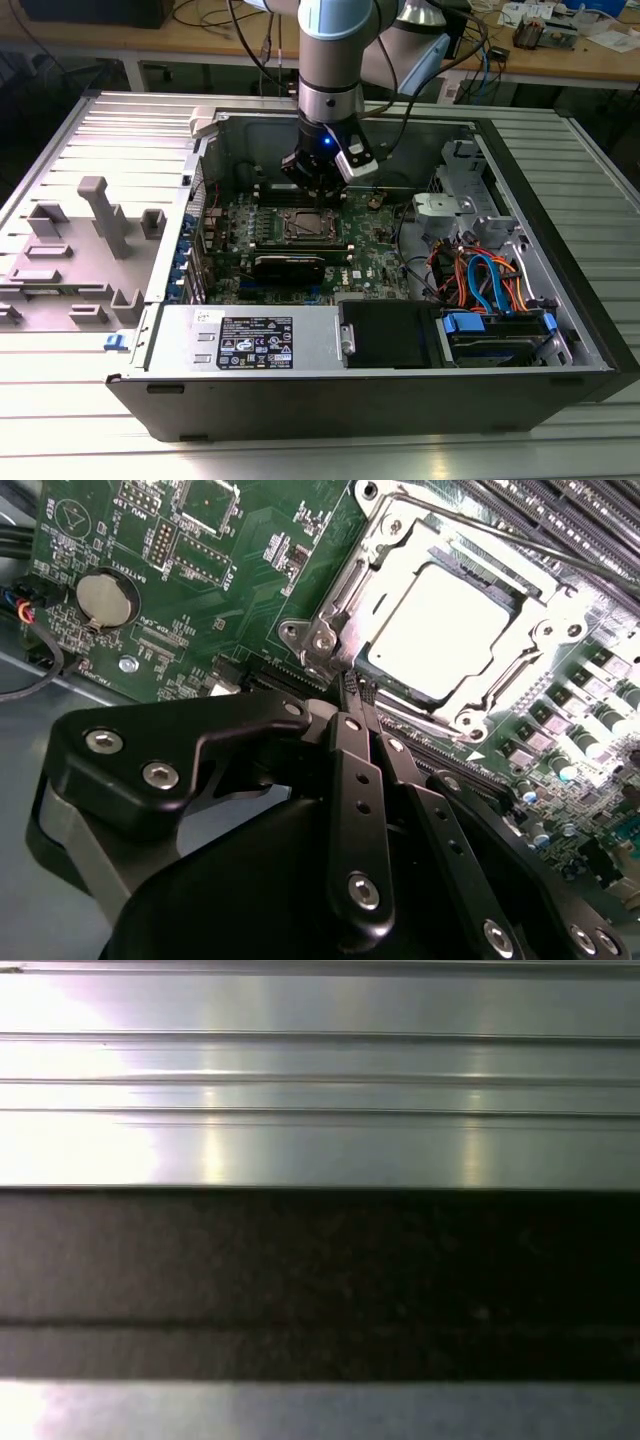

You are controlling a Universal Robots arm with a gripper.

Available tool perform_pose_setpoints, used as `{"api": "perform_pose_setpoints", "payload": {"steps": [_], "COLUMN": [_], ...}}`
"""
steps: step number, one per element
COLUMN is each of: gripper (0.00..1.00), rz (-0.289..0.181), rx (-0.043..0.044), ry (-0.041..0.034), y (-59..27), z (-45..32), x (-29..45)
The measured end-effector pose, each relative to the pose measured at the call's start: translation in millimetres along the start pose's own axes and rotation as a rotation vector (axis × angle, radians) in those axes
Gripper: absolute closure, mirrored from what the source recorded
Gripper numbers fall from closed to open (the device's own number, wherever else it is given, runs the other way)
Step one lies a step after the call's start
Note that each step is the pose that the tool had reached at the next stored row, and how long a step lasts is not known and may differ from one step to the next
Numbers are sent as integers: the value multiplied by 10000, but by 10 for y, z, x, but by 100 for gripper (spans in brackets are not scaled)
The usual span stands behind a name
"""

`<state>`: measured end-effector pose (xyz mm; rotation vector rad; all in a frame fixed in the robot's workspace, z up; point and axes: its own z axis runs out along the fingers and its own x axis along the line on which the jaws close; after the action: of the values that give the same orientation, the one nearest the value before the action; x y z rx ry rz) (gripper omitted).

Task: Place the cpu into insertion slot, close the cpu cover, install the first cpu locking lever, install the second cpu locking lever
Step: 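Install the first cpu locking lever, then install the second cpu locking lever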

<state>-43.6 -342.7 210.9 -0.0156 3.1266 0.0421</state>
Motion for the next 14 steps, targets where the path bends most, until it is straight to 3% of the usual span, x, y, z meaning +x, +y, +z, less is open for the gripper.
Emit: {"api": "perform_pose_setpoints", "payload": {"steps": [14], "gripper": [89], "rz": [-1], "rx": [0], "ry": [0], "y": [-8], "z": [0], "x": [0]}}
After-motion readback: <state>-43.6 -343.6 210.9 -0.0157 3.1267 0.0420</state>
